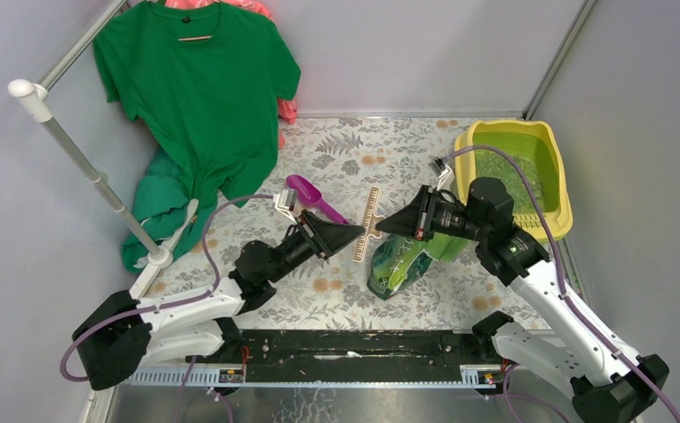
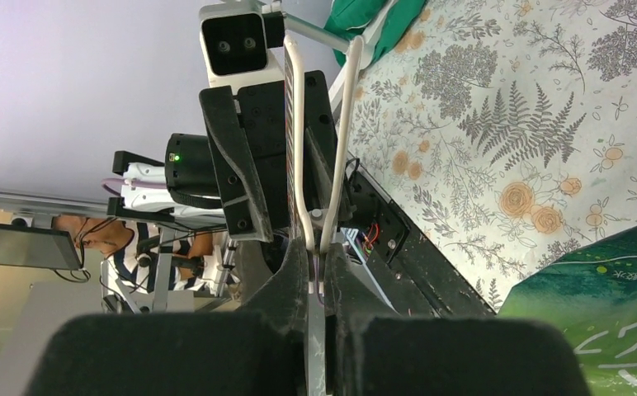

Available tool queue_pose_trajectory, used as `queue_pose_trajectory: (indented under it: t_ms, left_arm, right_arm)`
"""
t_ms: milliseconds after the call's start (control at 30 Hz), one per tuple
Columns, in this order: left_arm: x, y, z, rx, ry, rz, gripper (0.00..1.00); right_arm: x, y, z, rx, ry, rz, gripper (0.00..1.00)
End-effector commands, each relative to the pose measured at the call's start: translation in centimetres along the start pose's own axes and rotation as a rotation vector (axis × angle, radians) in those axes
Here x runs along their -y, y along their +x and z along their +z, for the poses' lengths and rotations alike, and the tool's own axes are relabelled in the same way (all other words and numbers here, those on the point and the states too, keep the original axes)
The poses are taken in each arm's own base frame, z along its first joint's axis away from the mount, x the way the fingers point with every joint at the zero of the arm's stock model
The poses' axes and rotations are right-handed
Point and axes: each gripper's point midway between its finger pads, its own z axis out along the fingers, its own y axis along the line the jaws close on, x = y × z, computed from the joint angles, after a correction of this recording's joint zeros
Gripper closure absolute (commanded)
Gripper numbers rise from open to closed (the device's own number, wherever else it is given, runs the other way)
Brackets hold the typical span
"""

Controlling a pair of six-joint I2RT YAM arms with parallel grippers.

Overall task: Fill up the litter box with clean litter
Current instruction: Adjust the clamp.

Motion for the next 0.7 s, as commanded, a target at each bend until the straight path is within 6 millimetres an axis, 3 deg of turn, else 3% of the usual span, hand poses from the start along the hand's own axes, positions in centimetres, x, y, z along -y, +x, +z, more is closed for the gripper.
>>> queue_pose_trajectory:
  t_ms: [0,167,367,667]
  left_arm:
    - [1.9,-1.3,-0.3,0.055,0.035,0.068,0.52]
    - [1.5,-2.1,-0.7,0.069,-0.038,0.139,0.52]
    - [-0.3,-3.2,-1.3,0.063,-0.211,0.297,0.57]
    - [-4.1,-2.0,-1.6,-0.076,-0.372,0.454,0.6]
  right_arm:
    - [-1.8,-1.0,-0.5,0.02,-0.011,-0.046,1.0]
    - [-1.3,-1.2,-1.7,0.016,0.11,-0.056,1.0]
    - [2.0,-0.6,-6.1,0.022,0.471,-0.015,1.0]
    - [2.9,-0.8,-9.7,0.071,0.716,0.116,1.0]
